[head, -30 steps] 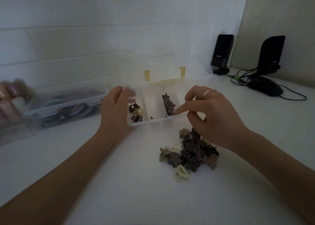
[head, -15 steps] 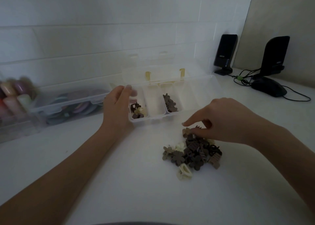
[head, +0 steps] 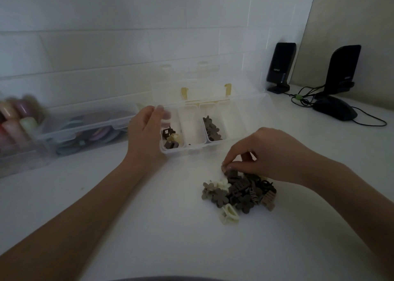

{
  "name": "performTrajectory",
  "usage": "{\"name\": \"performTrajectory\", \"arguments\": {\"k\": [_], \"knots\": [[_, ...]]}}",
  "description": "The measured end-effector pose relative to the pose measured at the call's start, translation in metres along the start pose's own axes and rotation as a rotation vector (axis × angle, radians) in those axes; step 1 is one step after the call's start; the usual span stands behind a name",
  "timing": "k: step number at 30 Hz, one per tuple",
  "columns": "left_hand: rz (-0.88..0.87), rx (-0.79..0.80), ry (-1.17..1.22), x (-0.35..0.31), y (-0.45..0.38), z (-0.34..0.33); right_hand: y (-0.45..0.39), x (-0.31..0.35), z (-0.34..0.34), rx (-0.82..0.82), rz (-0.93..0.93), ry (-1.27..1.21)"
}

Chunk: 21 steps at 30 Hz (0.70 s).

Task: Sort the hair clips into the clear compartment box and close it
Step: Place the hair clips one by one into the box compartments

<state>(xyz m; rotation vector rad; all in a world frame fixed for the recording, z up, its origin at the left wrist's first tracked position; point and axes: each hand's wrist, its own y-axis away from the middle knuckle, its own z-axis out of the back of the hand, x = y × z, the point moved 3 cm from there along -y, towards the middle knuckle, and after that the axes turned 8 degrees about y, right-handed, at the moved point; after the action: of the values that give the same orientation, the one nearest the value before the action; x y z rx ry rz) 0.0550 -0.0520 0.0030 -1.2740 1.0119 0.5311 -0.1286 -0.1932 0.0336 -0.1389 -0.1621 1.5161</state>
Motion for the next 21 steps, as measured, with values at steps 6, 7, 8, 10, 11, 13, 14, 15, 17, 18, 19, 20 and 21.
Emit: {"name": "performTrajectory", "arguments": {"k": [6, 7, 8, 10, 11, 13, 14, 15, 17, 18, 19, 20, 21], "knots": [[0.013, -0.008, 0.014, -0.0003, -0.0006, -0.0006, 0.0017, -0.0052, -0.0014, 0.104, -0.026, 0.060], [0.015, -0.011, 0.017, -0.0004, -0.0005, -0.0011, 0.0019, -0.0065, -0.0022, 0.134, -0.025, 0.072], [0.012, -0.012, 0.013, -0.0008, -0.0002, -0.0016, 0.0023, -0.0072, -0.0028, 0.152, -0.024, 0.082], [-0.009, -0.006, -0.012, -0.0022, 0.0007, -0.0018, 0.0022, -0.0065, -0.0033, 0.142, -0.019, 0.074], [-0.023, -0.001, -0.034, -0.0030, 0.0012, -0.0018, 0.0021, -0.0054, -0.0034, 0.121, -0.016, 0.054], [-0.046, 0.007, -0.060, -0.0043, 0.0016, -0.0017, 0.0013, -0.0015, -0.0023, 0.066, 0.000, 0.011], [-0.046, 0.006, -0.058, -0.0041, 0.0013, -0.0014, 0.0004, -0.0002, -0.0014, 0.030, 0.012, -0.005], [-0.042, 0.004, -0.051, -0.0037, 0.0011, -0.0010, -0.0001, 0.0006, 0.0000, -0.013, 0.026, -0.032], [-0.034, -0.001, -0.030, -0.0022, 0.0005, -0.0005, -0.0004, 0.0013, 0.0033, -0.113, 0.064, -0.146], [-0.030, -0.002, -0.024, -0.0014, 0.0003, -0.0004, -0.0004, 0.0013, 0.0046, -0.169, 0.087, -0.215], [-0.029, -0.001, -0.024, -0.0007, 0.0000, 0.0000, -0.0005, 0.0014, 0.0053, -0.224, 0.103, -0.275], [-0.026, -0.001, -0.024, -0.0006, -0.0001, 0.0002, -0.0007, 0.0010, 0.0054, -0.267, 0.099, -0.330], [-0.022, -0.002, -0.022, 0.0003, -0.0003, 0.0003, -0.0007, -0.0004, 0.0052, -0.298, 0.075, -0.381]]}}
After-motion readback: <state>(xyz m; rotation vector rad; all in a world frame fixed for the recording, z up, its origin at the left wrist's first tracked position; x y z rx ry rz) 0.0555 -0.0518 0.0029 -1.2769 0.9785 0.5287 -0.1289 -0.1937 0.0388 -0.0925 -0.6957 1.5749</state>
